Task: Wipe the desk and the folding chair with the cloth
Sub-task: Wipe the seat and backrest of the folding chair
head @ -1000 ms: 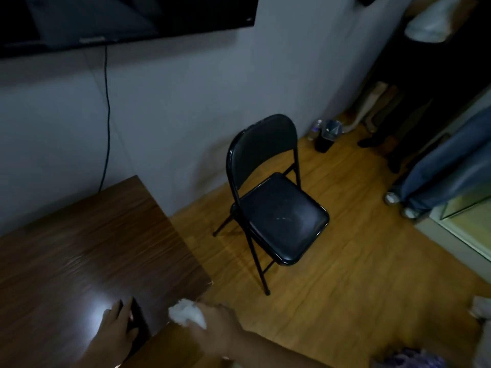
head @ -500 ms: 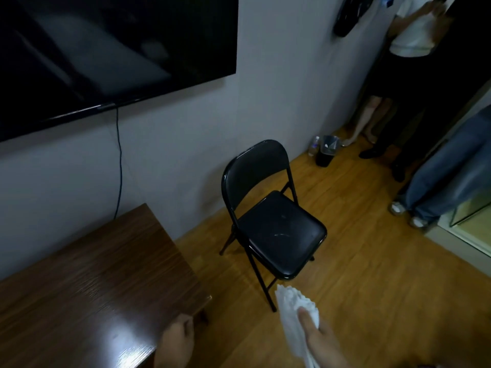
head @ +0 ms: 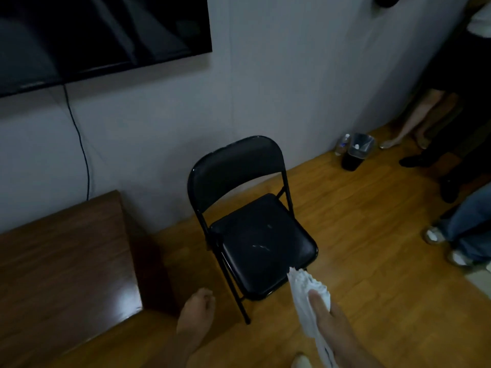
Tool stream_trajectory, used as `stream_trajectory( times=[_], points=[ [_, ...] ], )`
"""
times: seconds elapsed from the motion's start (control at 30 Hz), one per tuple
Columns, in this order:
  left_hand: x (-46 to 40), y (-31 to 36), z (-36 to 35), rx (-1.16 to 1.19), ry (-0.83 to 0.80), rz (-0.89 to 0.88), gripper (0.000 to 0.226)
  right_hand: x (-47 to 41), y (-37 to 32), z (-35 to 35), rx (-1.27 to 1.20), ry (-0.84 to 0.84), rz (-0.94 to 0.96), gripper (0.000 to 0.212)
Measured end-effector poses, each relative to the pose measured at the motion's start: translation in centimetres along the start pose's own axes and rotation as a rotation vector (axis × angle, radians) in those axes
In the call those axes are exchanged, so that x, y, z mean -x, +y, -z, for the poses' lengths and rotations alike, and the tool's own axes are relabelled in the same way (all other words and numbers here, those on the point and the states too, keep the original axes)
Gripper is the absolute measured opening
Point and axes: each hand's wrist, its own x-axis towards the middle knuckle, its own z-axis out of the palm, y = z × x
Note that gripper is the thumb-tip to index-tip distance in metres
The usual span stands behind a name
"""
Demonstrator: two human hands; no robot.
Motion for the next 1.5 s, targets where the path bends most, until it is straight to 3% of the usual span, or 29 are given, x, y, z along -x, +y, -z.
stream_trajectory(
  times=[0.17,0.37,0.53,0.7,0.77,0.87,1.07,1.27,1.43,1.5],
  points=[
    [-4.2,4.2,-1.9,0.154,0.094,0.110,0.033,-7.8,-2.4,3.0,0.111,-0.155,0.133,0.028],
    [-13.4,5.2,-6.1,0.198,0.107,0.135,0.037,-17.8,-0.9,0.6,0.284,-0.205,0.283,0.018],
    [-22.1,4.1,-12.4,-0.008,-0.037,0.018,0.078,-26.6,1.8,-2.5,0.480,-0.230,0.511,0.027],
    [-27.6,2.8,-15.8,-0.349,-0.140,-0.027,0.118,-33.4,2.8,-5.4,0.954,-0.123,0.778,0.055],
    [-28.5,2.5,-16.3,-0.448,-0.167,-0.033,0.126,-35.5,3.1,-6.8,1.136,-0.070,0.851,0.057],
    [-29.0,2.0,-17.1,-0.500,-0.152,-0.027,0.129,-38.2,4.0,-9.2,1.379,-0.092,0.912,0.058],
    [-29.7,1.1,-18.5,-0.464,-0.078,-0.048,0.127,-39.4,10.1,-13.0,1.599,-0.273,0.997,0.080],
    [-30.0,-0.3,-19.9,-0.436,-0.016,-0.098,0.126,-40.7,14.7,-13.5,1.482,-0.338,1.181,0.080],
    [-30.1,-0.6,-20.9,-0.447,0.069,-0.096,0.127,-50.3,7.1,-17.0,1.495,-0.098,0.971,0.076],
    [-29.8,-0.4,-20.6,-0.436,0.054,-0.093,0.127,-53.5,3.7,-17.4,1.501,-0.111,0.855,0.073]
  ],
)
